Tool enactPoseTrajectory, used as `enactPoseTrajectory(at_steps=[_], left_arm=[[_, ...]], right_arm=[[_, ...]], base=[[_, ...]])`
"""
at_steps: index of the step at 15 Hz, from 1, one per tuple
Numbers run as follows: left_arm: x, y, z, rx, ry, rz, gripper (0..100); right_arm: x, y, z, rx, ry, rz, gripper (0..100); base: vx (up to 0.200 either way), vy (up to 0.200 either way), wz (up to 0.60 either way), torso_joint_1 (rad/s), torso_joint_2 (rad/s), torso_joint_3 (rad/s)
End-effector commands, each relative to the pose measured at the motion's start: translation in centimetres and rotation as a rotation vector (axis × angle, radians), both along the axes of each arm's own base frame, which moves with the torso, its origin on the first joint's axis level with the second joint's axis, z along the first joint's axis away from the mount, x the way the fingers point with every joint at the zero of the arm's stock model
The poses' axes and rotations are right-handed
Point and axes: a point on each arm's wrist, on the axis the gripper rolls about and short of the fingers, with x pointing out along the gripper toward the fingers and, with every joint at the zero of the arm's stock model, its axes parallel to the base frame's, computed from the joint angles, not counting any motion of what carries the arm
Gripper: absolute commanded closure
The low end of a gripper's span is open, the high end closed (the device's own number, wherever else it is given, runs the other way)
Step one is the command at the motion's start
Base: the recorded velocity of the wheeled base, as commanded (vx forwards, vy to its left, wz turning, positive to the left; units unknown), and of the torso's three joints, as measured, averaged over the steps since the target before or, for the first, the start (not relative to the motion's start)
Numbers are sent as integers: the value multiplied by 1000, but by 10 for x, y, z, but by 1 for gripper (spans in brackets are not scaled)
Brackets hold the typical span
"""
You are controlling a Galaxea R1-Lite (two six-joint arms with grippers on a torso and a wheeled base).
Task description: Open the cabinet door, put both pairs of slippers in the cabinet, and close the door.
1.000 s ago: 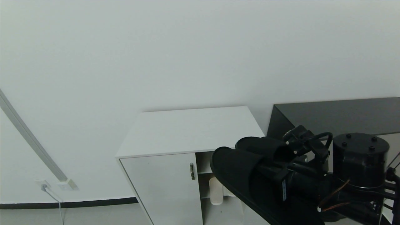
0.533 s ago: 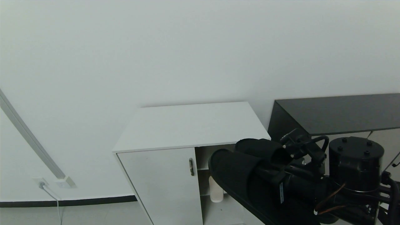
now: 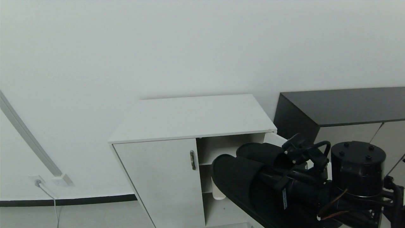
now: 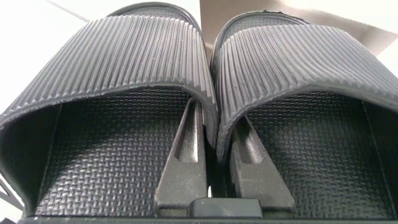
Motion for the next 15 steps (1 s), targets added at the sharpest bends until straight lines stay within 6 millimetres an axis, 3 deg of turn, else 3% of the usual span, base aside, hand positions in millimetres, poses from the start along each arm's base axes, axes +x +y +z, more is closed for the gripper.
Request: enactPoseTrajectory(at_steps=[1, 15], left_arm=[[0, 0, 0, 0, 1, 0, 100], [0, 0, 0, 0, 1, 0, 100]], right_arm=[[0, 0, -1, -2, 0, 1, 100], [0, 1, -5, -7, 2, 2, 100]], base=[[0, 0, 0, -227, 554, 315], [0, 0, 0, -193, 520, 322]])
